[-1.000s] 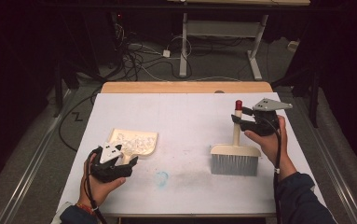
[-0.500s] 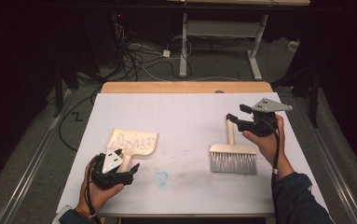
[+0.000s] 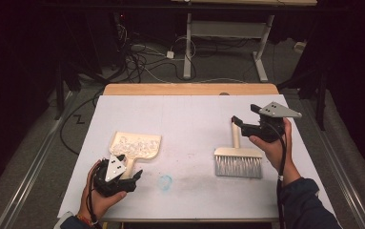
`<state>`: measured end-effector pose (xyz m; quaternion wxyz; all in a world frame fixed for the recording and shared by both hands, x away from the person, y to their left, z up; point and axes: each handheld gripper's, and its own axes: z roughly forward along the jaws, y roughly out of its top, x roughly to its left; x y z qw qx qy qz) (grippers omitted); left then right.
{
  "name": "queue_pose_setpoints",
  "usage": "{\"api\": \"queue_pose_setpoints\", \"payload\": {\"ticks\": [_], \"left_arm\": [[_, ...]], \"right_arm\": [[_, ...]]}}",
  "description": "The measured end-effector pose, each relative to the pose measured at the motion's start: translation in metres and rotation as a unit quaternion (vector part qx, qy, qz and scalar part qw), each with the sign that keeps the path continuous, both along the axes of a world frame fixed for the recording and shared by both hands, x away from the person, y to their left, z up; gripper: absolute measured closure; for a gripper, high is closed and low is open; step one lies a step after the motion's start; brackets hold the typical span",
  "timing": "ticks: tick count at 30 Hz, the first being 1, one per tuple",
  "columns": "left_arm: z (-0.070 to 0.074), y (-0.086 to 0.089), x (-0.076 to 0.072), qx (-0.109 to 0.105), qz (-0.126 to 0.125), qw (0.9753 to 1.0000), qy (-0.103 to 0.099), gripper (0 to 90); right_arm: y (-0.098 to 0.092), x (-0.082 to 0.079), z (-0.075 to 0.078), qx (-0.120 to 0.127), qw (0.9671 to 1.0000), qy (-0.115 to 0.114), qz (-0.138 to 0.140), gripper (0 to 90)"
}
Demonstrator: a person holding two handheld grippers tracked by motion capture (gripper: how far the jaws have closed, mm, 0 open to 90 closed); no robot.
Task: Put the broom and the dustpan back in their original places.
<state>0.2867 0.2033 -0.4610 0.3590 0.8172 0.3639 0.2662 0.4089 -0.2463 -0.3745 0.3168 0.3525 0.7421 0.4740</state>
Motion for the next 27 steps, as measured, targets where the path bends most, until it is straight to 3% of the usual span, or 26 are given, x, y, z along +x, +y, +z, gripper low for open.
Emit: {"api": "queue_pose_setpoints", "payload": {"ticks": [2, 5, 12, 27], "left_arm": [[-0.001, -0.001, 0.0, 0.003, -0.001, 1.0, 0.001, 20.3], [-0.001, -0.003, 0.0, 0.007, -0.003, 1.0, 0.001, 20.2], [-0.003, -0.005, 0.0, 0.009, -0.011, 0.9999, 0.006, 20.3], [-0.002, -0.006, -0.002, 0.021, -0.017, 0.9996, 0.001, 20.3]], "right_arm": [[0.001, -0.001, 0.0, 0.006, 1.0, -0.003, -0.001, 17.1], [0.003, -0.004, 0.001, 0.002, 0.9999, -0.009, 0.005, 16.3], [0.007, -0.015, 0.006, 0.001, 0.9989, -0.028, 0.036, 16.5], [0.01, -0.04, 0.01, -0.029, 0.9971, -0.051, 0.048, 17.1]]}}
